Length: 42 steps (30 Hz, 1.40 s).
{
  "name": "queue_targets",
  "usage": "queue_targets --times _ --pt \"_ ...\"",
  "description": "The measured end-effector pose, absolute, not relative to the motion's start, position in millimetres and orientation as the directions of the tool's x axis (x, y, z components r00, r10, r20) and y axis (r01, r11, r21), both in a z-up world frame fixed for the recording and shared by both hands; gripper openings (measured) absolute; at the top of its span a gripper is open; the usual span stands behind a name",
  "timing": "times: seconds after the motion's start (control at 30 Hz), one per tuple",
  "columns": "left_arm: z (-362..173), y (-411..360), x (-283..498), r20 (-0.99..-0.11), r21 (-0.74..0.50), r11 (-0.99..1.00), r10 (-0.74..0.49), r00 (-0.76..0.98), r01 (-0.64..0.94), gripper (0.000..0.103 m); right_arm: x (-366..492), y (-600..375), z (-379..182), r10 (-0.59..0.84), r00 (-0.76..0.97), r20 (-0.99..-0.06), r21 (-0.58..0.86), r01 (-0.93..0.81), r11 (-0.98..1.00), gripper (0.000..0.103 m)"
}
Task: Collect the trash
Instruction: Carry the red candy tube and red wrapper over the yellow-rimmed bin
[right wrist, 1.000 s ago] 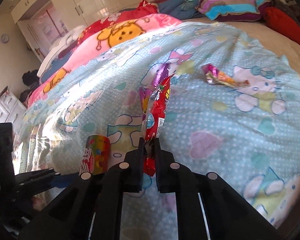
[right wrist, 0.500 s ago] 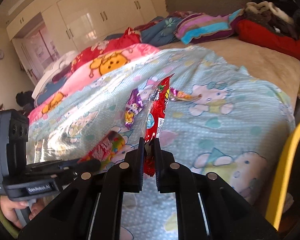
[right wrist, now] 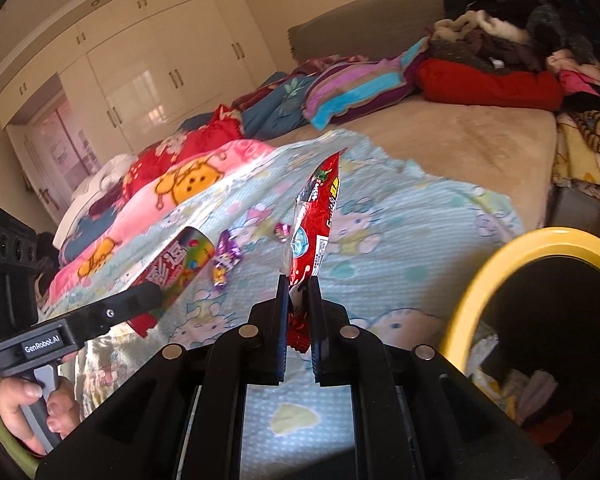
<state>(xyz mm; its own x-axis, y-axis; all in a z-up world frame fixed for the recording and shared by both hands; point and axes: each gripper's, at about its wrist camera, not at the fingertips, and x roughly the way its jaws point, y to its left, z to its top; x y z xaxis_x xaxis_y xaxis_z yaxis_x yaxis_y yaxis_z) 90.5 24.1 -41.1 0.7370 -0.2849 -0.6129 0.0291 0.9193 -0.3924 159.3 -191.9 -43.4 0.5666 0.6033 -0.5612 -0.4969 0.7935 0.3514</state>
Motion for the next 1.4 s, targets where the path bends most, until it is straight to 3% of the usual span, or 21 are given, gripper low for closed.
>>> queue_targets --times 0.93,1.4 --pt "-6 -82 115 -0.541 -0.369 0.898 -0.417 0.730 0.240 0.023 149 -320 -28 0.464 0.710 -0.530 0.361 -0.306 0.881 0.009" --pt "-11 -122 119 -0.556 -0.347 0.888 -0.453 0.696 0.301 0.023 154 -368 -39 0.376 0.728 -0.573 0.349 -0.199 0.916 0.009"
